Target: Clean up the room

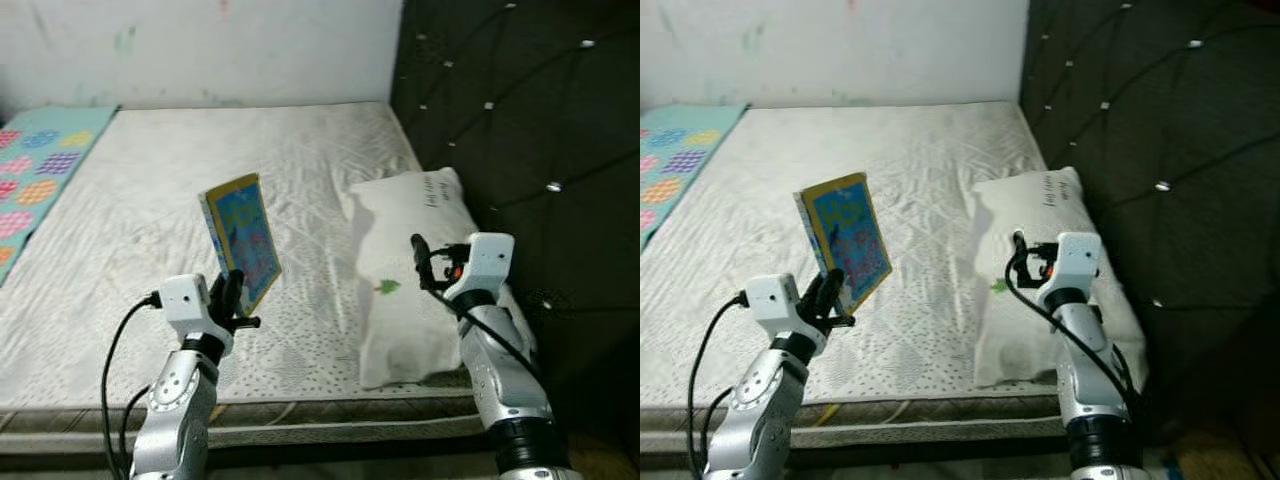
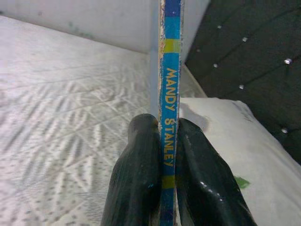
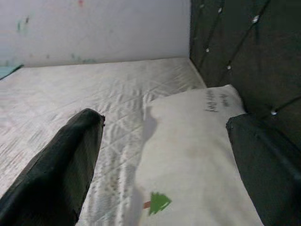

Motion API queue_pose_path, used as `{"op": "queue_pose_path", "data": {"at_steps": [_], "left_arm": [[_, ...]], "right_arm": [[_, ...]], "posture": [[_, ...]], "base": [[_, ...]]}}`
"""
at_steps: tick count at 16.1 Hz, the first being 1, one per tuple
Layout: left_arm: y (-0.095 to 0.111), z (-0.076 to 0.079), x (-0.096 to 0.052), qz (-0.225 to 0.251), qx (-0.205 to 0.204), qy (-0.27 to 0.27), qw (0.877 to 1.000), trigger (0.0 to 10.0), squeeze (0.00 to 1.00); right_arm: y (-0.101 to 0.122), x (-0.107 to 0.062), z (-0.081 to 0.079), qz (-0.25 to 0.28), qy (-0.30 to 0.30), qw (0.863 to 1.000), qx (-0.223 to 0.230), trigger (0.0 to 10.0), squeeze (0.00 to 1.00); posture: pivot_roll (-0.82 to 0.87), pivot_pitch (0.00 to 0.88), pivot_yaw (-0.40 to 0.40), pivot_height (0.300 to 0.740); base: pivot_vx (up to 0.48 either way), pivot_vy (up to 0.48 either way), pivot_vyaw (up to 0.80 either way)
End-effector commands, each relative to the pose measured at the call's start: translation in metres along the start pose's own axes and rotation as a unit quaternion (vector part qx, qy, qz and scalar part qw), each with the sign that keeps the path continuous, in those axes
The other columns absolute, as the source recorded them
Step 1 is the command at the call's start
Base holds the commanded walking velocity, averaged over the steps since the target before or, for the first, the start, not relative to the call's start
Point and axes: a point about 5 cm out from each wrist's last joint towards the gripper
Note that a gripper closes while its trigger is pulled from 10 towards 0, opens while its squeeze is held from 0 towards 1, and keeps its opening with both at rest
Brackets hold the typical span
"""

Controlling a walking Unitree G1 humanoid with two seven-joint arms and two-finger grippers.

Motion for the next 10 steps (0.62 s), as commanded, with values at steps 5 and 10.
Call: {"op": "queue_pose_path", "data": {"at_steps": [5, 10], "left_arm": [[0.012, -0.005, -0.009, 0.020, 0.004, 0.007, 1.000, 10.0, 0.00], [0.016, -0.005, -0.012, 0.022, 0.005, 0.016, 1.000, 10.0, 0.00]], "right_arm": [[-0.002, -0.009, 0.001, -0.002, -0.004, 1.000, 0.001, 10.0, 0.00], [-0.001, -0.014, -0.004, 0.002, 0.013, 1.000, 0.011, 10.0, 0.00]], "posture": [[-0.07, 0.000, 0.046, 0.740], [-0.06, 0.020, 0.044, 0.740]], "base": [[0.000, 0.000, 0.00], [0.000, 0.000, 0.00]]}}
Point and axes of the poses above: a point about 5 cm out from each wrist's last joint towards the gripper, its own x axis pointing out of the wrist towards the gripper, its own y axis along the axis of the wrist's last joint, z = x × y, and after that the axes turned 13 degrees about -x, right-handed
